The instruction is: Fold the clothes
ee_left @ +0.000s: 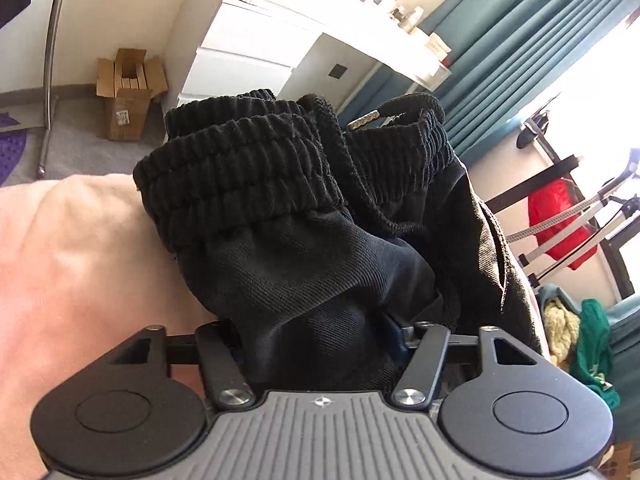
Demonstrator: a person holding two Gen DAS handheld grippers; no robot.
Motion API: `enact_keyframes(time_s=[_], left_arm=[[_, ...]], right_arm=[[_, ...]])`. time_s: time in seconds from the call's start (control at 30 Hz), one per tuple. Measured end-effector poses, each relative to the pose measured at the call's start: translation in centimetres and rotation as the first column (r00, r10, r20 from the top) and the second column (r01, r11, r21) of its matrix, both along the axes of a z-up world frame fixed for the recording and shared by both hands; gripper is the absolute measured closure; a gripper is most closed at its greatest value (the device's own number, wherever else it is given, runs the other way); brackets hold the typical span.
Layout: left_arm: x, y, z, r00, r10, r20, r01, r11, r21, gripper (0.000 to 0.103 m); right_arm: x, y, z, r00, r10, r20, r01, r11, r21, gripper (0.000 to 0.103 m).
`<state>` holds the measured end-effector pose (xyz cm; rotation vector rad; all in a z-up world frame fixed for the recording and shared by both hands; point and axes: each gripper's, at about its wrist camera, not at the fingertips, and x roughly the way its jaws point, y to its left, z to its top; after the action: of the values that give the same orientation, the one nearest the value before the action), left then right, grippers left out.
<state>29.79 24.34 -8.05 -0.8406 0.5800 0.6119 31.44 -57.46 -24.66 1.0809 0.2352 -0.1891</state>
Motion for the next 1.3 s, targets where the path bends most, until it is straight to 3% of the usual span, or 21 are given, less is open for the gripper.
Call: enact_keyframes(time_s=[0.07, 0.17, 0.37, 0.47, 0.57, 0.67, 0.8, 0.93, 1.1, 1.3], left_arm=[[-0.2, 0.1, 0.4, 1.000, 0.014, 0.024, -0.014, 1.000, -0.006, 0.078], [-1.1, 0.4, 2.3, 0.993, 0.038, 0.114, -0.033, 0.998, -0.045, 0.087], [-2.6, 0.5, 7.6, 0.989, 0.016, 0.147, -0.008, 0.999, -0.049, 0.089], [-5.4, 1.9, 8.8, 0.982, 0.013, 0.187, 0.010, 0.993, -0.120, 0.089], [-9.1, 3.6, 9.5, 0.984, 0.004, 0.179, 0.023, 0.989, -0.149, 0.089], [-13.6, 6.1, 9.5, 0.986, -0.001, 0.165, 0.033, 0.981, -0.193, 0.089], [-19.2, 9.2, 8.8, 0.987, -0.024, 0.159, 0.061, 0.970, -0.237, 0.089], [-23.6, 12.0, 5.8, 0.985, -0.013, 0.174, 0.066, 0.949, -0.307, 0.089], [-26.1, 12.4, 2.9, 0.975, -0.041, 0.220, 0.108, 0.947, -0.303, 0.087], [-27.3, 12.2, 2.4, 0.972, -0.059, 0.228, 0.131, 0.940, -0.316, 0.080]], right_arm=[[-0.3, 0.5, 0.5, 1.000, -0.012, 0.011, 0.012, 0.999, -0.037, 0.090], [-1.1, 1.1, 2.0, 0.999, -0.030, 0.017, 0.032, 0.996, -0.086, 0.092], [-4.6, 1.9, 7.1, 1.000, -0.015, 0.010, 0.017, 0.986, -0.165, 0.092], [-8.2, 2.2, 7.5, 0.999, -0.043, 0.006, 0.044, 0.995, -0.090, 0.092], [-12.0, 2.6, 6.5, 0.997, -0.067, -0.042, 0.067, 0.998, 0.002, 0.092], [-15.7, 2.8, 5.0, 0.992, -0.085, -0.088, 0.094, 0.989, 0.110, 0.092], [-19.1, 3.7, 6.4, 0.991, -0.072, -0.109, 0.085, 0.990, 0.113, 0.092], [-22.6, 4.3, 8.3, 0.990, -0.047, -0.134, 0.065, 0.989, 0.134, 0.092], [-26.2, 4.8, 7.8, 0.989, -0.010, -0.148, 0.039, 0.981, 0.192, 0.092], [-26.6, 4.1, 4.5, 0.985, 0.000, -0.172, 0.056, 0.946, 0.318, 0.091]])
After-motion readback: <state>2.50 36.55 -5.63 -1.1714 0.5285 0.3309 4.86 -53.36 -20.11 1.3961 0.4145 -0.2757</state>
